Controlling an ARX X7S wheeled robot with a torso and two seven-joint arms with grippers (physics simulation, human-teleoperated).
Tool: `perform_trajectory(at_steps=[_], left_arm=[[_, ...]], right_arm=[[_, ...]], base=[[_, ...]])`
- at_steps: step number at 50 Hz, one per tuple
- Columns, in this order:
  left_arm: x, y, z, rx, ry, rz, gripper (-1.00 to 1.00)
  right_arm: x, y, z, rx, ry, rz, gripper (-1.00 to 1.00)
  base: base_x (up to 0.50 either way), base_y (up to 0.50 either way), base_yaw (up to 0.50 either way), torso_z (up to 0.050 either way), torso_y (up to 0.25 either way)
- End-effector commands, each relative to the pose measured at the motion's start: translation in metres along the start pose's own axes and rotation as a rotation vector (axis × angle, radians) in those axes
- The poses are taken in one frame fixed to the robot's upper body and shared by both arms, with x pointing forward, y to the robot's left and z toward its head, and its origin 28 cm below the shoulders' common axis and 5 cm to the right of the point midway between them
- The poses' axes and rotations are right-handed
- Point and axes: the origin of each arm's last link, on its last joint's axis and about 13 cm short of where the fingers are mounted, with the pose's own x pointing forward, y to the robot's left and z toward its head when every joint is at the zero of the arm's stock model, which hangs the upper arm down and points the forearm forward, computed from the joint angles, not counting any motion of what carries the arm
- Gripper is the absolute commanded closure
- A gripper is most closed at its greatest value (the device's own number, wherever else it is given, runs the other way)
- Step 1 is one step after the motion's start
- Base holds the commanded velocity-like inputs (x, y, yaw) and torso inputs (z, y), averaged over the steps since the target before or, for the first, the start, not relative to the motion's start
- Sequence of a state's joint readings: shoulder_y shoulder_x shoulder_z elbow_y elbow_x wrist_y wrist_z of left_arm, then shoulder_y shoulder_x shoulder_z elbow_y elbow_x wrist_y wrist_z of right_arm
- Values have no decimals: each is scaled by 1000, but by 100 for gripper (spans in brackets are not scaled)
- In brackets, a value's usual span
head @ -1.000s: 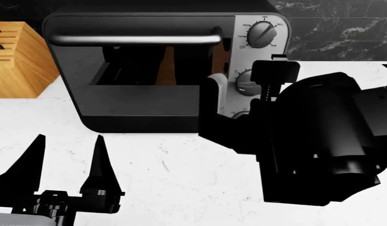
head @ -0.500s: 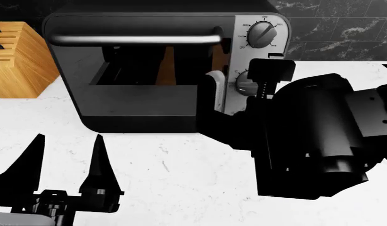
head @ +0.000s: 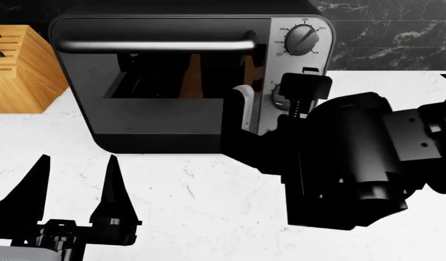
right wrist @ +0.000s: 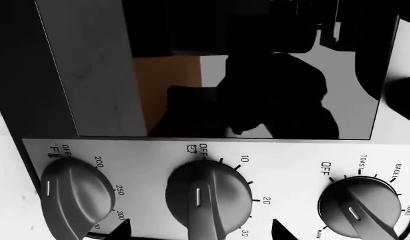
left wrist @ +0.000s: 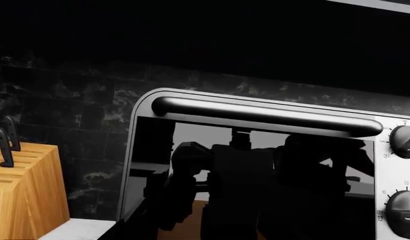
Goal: Turn on the toaster oven by setting the timer.
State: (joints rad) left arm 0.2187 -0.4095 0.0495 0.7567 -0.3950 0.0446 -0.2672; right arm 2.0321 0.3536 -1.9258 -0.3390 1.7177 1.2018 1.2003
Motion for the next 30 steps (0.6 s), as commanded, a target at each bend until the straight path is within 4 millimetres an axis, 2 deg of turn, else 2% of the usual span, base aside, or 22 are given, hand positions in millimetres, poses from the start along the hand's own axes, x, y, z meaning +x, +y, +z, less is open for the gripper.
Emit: perform_trajectory(at_steps=[1,30], left_arm=[[0,0,0,-1,0,0,-100],[1,1,0,0,2,3,-100]], right_arm=[[6,4,0,13,5,5,-100],[16,9,-6,2,28,-1,-100]], base=[[0,0,0,0,0],[0,0,0,0,0]])
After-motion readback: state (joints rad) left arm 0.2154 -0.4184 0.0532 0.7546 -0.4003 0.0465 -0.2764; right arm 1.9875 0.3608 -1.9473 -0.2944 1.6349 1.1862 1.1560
